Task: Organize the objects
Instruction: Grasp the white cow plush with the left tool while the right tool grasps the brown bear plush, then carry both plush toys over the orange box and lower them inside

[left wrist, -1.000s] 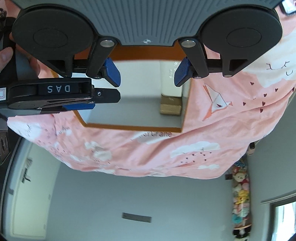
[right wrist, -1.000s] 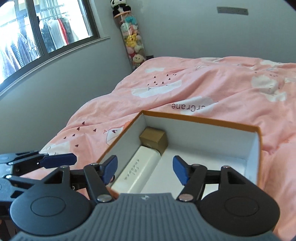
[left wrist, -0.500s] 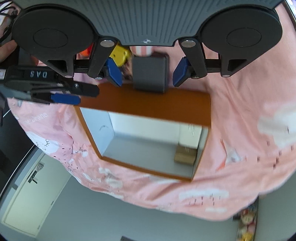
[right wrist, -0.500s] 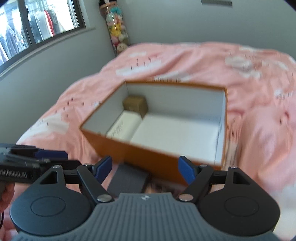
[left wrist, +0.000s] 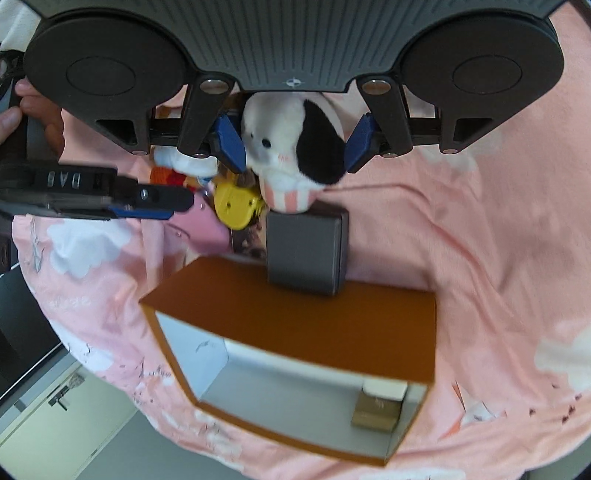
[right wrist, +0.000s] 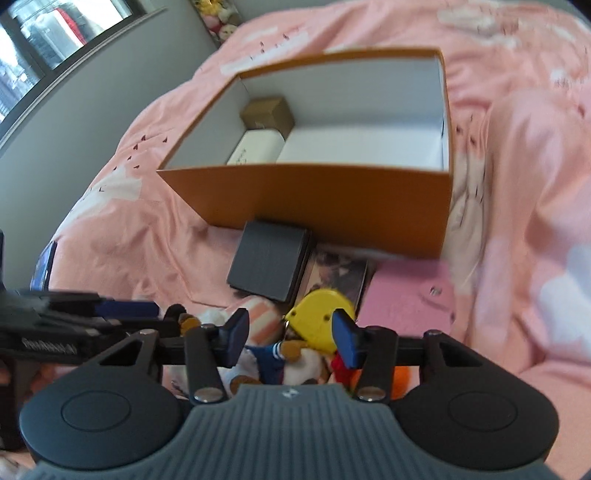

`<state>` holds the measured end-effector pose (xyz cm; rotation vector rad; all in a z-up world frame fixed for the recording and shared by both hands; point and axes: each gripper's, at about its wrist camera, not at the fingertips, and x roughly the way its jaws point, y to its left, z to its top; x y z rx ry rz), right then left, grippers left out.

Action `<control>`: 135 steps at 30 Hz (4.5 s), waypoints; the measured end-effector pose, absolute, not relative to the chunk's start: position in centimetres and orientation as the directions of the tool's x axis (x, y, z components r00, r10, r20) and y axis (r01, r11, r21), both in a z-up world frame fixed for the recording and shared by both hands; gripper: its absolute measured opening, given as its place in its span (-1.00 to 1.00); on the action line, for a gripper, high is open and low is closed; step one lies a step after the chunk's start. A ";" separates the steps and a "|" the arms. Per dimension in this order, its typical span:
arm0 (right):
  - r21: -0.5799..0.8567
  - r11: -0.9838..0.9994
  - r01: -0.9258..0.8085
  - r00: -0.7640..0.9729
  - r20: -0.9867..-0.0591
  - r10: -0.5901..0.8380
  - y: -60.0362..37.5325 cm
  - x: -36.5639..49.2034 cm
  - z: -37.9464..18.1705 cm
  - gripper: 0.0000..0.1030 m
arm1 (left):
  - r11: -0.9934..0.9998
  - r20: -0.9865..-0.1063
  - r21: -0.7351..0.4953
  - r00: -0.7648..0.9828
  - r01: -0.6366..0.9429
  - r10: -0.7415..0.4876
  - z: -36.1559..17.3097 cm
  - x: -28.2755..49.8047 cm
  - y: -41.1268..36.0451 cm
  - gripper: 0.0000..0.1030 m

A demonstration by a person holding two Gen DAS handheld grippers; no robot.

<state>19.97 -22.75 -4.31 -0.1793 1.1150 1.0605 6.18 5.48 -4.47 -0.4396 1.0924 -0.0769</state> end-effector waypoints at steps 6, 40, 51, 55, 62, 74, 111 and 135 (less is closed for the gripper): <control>0.457 0.583 -0.672 -0.083 -0.829 0.554 -20.5 21.0 -5.4 0.03 | 0.949 -0.869 -0.301 0.435 -0.089 -0.235 -5.0 6.3 3.7 0.47; 0.502 0.537 -0.678 -0.158 -0.812 0.561 -20.7 20.6 -4.7 -0.38 | 0.956 -0.823 -0.265 0.546 -0.124 -0.158 -2.0 4.5 3.7 0.36; 0.281 0.366 -0.887 0.035 -0.750 0.661 -17.4 19.4 -1.9 -0.39 | 0.918 -0.839 -0.263 0.541 -0.298 -0.065 -3.7 6.2 6.3 0.36; 0.251 0.388 -0.887 0.048 -0.785 0.617 -16.5 19.6 -4.0 -0.39 | 0.917 -0.878 -0.248 0.471 -0.311 -0.078 -6.0 6.8 6.3 0.38; 0.328 0.446 -0.833 -0.024 -0.827 0.562 -18.0 20.7 -6.0 -0.40 | 0.911 -0.880 -0.282 0.460 -0.300 -0.121 -6.2 6.9 7.0 0.50; 0.413 0.474 -0.777 -0.072 -0.807 0.586 -18.3 20.6 -5.8 -0.03 | 0.910 -0.874 -0.322 0.452 -0.260 -0.180 -4.8 7.9 8.6 0.57; 0.442 0.427 -0.789 -0.051 -0.739 0.672 -18.9 21.1 -0.9 -0.46 | 0.934 -0.732 -0.294 0.676 -0.203 -0.083 1.0 7.3 5.5 0.39; 0.372 0.468 -0.802 0.183 -0.592 0.785 -15.7 28.7 6.3 -0.50 | 0.944 -0.640 -0.257 0.768 -0.209 -0.004 4.2 17.3 6.5 0.39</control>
